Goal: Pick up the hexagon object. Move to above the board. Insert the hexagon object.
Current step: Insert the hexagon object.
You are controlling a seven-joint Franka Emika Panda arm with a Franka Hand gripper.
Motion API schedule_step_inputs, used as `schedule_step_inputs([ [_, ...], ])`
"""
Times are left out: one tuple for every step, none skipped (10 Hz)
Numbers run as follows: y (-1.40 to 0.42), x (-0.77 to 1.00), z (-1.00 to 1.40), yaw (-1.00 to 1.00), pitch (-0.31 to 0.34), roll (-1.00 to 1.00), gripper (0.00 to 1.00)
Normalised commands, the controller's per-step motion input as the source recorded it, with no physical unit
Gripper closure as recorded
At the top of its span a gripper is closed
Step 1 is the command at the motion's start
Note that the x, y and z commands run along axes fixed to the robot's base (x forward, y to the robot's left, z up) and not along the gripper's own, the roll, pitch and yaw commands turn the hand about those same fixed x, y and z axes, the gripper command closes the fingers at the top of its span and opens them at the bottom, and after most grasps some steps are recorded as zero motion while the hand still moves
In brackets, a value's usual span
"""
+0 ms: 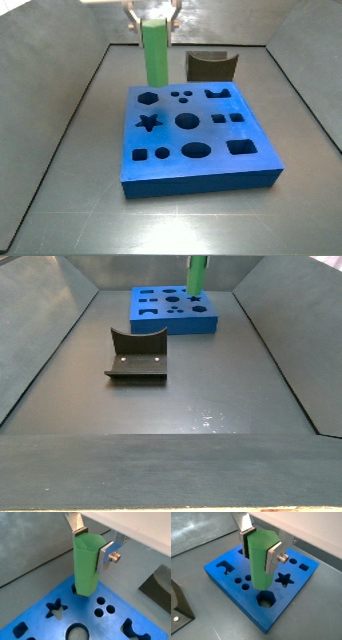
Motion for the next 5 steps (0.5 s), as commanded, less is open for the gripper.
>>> schedule_step_inputs([
  [0.00,0.04,-0.12,0.00,0.000,0.00,1.00],
  [0.00,0.00,0.00,0.00,0.000,0.01,1.00],
  [0.00,-0.12,-0.39,0.00,0.000,0.29,1.00],
  [0.00,-0.33,-0.55,0.00,-0.020,0.41,1.00],
  [0.00,0.00,0.00,0.00,0.000,0.02,1.00],
])
